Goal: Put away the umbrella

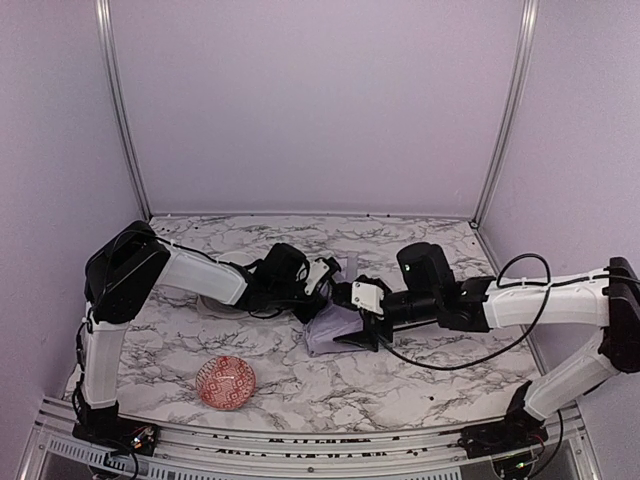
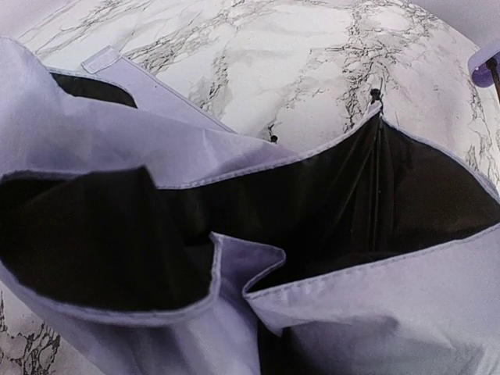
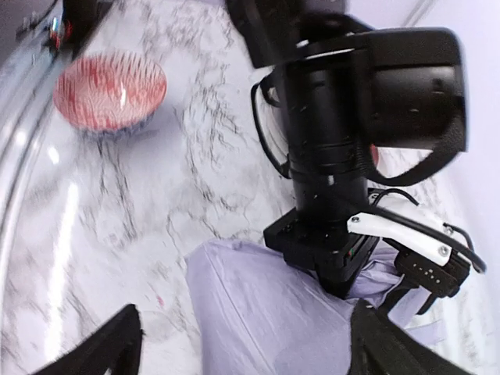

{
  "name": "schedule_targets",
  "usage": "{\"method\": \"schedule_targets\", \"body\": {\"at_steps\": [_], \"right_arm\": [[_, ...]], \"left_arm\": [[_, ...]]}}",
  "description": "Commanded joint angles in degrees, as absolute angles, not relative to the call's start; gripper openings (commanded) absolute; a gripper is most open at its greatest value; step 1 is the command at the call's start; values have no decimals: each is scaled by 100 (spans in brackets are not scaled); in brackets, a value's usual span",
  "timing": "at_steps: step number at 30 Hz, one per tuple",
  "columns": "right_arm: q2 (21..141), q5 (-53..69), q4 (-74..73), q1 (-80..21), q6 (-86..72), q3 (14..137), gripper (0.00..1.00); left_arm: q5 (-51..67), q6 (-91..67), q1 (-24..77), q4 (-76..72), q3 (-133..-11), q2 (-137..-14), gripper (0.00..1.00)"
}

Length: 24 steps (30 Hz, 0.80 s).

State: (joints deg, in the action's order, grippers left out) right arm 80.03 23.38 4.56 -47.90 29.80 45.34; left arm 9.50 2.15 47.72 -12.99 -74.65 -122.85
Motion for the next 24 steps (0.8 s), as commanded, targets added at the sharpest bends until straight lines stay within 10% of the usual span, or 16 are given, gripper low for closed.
{"method": "schedule_targets", "body": {"at_steps": [1, 14, 24], "right_arm": [[8227, 1228, 4, -5056, 5363, 4527, 99], [9850, -314, -1037, -5242, 6458, 5648, 99], [10899, -1182, -2006, -5247, 6056, 6306, 79]], "left_arm": [[1071, 425, 4755, -747, -7489, -12322, 0], [1348, 682, 4758, -430, -7701, -12448, 0], [1458, 773, 4755, -297, -7920, -12543, 0]]}}
